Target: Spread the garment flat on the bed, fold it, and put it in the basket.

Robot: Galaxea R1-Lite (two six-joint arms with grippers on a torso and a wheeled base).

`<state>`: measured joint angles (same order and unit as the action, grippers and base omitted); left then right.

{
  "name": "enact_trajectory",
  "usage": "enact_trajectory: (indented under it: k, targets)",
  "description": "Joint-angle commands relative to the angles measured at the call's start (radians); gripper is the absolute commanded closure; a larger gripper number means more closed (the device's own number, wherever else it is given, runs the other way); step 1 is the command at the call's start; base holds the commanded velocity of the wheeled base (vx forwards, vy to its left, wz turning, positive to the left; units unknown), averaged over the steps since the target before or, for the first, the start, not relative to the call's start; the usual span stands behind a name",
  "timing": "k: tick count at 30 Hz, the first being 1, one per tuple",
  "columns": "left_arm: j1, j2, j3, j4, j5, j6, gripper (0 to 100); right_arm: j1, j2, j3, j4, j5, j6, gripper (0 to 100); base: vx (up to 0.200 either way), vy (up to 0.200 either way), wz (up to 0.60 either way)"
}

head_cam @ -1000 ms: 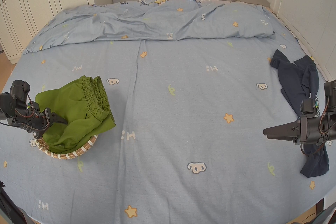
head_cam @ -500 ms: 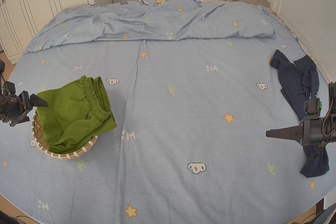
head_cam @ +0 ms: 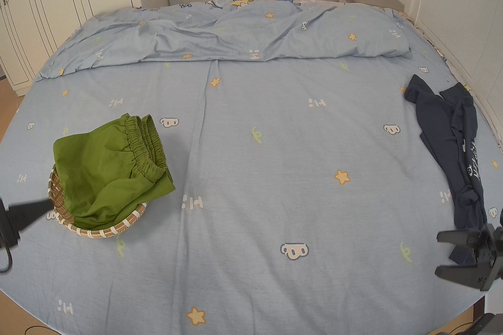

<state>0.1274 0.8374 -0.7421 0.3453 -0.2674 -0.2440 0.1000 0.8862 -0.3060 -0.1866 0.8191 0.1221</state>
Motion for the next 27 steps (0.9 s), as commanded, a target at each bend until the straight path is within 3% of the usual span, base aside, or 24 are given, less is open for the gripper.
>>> enact_trajectory:
  k: [1,8,14,18,19,20,23,25,26,27]
  targets:
    - [-0.094,-0.413,0.333,-0.008,0.002,0.002,0,0.010,-0.299,0.169,0.027,-0.003,0.002,0,0.000,0.000,0.00]
    - [-0.086,-0.733,0.543,-0.011,0.011,0.002,0,0.007,-0.443,0.278,0.088,-0.009,0.002,0,0.000,0.000,0.00]
    - [-0.120,-0.834,0.557,-0.032,0.071,-0.003,0,-0.019,-0.578,0.284,0.179,-0.020,0.037,0,0.000,0.000,0.00]
    - [-0.120,-0.833,0.644,-0.175,0.229,0.289,0,-0.040,-0.773,0.269,0.196,-0.049,0.093,0,0.000,0.000,0.00]
    - [-0.120,-0.833,0.644,-0.175,0.229,0.289,0,-0.040,-0.773,0.269,0.196,-0.049,0.093,0,0.000,0.000,0.00]
    - [-0.120,-0.833,0.704,-0.292,0.324,0.318,0,-0.102,-0.843,0.269,0.199,-0.080,0.102,0,0.000,0.000,0.00]
    - [-0.121,-0.831,0.742,-0.396,0.372,0.305,0,-0.120,-0.875,0.275,0.187,-0.152,0.088,0,0.000,0.000,0.00]
    - [-0.123,-0.830,0.742,-0.387,0.378,0.266,0,-0.109,-0.875,0.280,0.176,-0.353,0.085,0,0.000,0.000,0.00]
    - [-0.123,-0.830,0.742,-0.387,0.378,0.261,0,-0.109,-0.877,0.281,0.174,-0.377,0.085,0,0.000,0.000,0.00]
    - [-0.123,-0.830,0.742,-0.379,0.373,0.210,0,-0.109,-0.875,0.281,0.165,-0.497,0.085,0,0.000,0.000,0.00]
